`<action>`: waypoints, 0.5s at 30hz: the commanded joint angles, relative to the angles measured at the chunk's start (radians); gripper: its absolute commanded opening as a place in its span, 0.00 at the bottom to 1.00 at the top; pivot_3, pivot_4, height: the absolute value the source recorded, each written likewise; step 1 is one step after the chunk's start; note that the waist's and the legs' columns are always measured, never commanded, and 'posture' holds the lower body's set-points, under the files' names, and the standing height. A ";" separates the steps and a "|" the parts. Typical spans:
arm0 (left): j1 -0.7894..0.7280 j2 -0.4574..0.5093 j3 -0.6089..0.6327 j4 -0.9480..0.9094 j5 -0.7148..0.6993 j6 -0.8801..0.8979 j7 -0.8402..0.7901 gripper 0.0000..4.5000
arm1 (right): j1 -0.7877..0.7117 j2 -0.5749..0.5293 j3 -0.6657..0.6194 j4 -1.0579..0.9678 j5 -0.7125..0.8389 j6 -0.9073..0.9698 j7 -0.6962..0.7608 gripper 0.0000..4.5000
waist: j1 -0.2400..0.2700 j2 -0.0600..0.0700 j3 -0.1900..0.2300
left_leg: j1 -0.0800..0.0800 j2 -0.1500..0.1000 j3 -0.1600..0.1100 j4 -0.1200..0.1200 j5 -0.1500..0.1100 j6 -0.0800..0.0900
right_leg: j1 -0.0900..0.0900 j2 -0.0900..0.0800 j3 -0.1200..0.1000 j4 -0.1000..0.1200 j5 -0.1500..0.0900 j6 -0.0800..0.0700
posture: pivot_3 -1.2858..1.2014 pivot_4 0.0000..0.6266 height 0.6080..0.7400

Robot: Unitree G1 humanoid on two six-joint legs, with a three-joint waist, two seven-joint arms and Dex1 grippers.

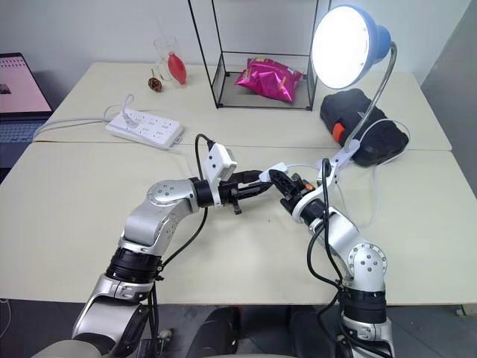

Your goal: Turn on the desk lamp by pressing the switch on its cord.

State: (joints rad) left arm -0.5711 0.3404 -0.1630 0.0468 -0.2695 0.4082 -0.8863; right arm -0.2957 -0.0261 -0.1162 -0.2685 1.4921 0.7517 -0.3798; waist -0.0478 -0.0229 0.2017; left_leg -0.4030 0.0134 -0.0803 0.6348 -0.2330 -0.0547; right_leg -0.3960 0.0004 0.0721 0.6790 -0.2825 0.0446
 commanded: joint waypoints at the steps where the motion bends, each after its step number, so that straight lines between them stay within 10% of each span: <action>1: -0.012 -0.001 0.002 -0.042 -0.012 -0.015 -0.006 0.24 | -0.001 -0.011 0.007 -0.017 -0.013 0.003 -0.001 0.11 | 0.000 0.000 0.000 | 0.000 0.000 0.000 0.000 0.000 0.000 | 0.000 0.000 0.000 0.000 0.000 0.000 | 0.52 0.24 1.00; 13: -0.018 -0.004 0.004 -0.038 -0.011 -0.017 -0.004 0.24 | 0.011 -0.024 0.009 -0.019 -0.036 0.005 0.028 0.11 | 0.000 0.000 0.000 | 0.000 0.000 0.000 0.000 0.000 0.000 | 0.000 0.000 0.000 0.000 0.000 0.000 | 0.52 0.24 1.00; 15: -0.018 -0.004 0.004 -0.038 -0.011 -0.017 -0.003 0.24 | 0.017 -0.029 0.013 -0.023 -0.038 0.008 0.038 0.30 | 0.000 0.000 0.000 | 0.000 0.000 0.000 0.000 0.000 0.000 | 0.000 0.000 0.000 0.000 0.000 0.000 | 0.52 0.24 1.00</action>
State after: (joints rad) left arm -0.5715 0.3396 -0.1632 0.0475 -0.2692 0.4085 -0.8863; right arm -0.2895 -0.0469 -0.1048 -0.2684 1.4646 0.7533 -0.3508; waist -0.0478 -0.0229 0.2017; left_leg -0.4031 0.0133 -0.0803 0.6348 -0.2330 -0.0547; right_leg -0.3961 0.0004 0.0721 0.6790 -0.2825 0.0446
